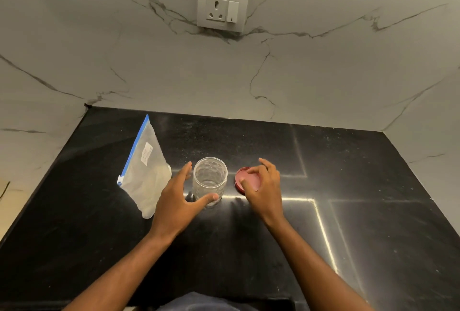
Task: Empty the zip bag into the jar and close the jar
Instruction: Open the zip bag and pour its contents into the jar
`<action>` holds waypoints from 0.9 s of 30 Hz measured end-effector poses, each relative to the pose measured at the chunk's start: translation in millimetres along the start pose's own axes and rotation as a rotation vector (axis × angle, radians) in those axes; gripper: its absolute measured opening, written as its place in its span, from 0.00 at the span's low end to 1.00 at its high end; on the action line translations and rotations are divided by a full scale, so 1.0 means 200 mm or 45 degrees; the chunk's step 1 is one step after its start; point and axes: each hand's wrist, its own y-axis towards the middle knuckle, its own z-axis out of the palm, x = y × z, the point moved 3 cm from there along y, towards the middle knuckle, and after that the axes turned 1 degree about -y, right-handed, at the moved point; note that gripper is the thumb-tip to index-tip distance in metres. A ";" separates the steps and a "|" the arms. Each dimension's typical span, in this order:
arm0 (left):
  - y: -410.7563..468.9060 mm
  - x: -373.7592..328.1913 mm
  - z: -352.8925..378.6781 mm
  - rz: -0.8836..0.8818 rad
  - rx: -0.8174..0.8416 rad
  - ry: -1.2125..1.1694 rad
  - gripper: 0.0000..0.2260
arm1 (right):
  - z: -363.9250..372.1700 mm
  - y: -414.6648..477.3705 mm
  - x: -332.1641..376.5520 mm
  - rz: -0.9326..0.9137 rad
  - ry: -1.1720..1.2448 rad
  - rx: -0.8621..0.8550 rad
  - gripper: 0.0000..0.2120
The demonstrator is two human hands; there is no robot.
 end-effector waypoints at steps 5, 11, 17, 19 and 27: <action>-0.13 -0.20 -0.25 0.072 -0.197 -0.173 0.19 | -0.07 0.05 0.43 -0.306 0.268 -0.099 0.05; -0.25 -0.28 -0.63 0.167 -0.510 -0.043 0.07 | 0.00 0.08 0.94 -0.815 0.303 0.311 0.05; -0.32 -0.13 -0.76 -0.036 -0.612 0.030 0.14 | 0.21 0.10 1.25 -1.192 -0.217 0.741 0.18; -0.33 -0.11 -0.75 -0.084 -0.596 0.013 0.17 | 0.28 0.10 1.30 -1.328 -0.383 0.839 0.18; -0.32 -0.08 -0.76 -0.027 -0.635 0.074 0.20 | 0.36 0.08 1.37 -1.557 -0.533 0.913 0.15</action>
